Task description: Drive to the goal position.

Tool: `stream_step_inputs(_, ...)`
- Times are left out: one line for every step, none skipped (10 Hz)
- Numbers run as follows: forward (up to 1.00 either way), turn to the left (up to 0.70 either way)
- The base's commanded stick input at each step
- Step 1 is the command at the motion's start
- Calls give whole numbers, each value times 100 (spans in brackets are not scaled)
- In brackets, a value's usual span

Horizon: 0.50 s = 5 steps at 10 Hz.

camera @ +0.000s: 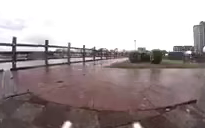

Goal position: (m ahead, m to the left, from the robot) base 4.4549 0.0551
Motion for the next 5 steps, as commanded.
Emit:
stream_step_inputs(70,35)
stream_step_inputs(70,35)
stream_step_inputs(70,35)
stream_step_inputs(70,35)
stream_step_inputs(70,35)
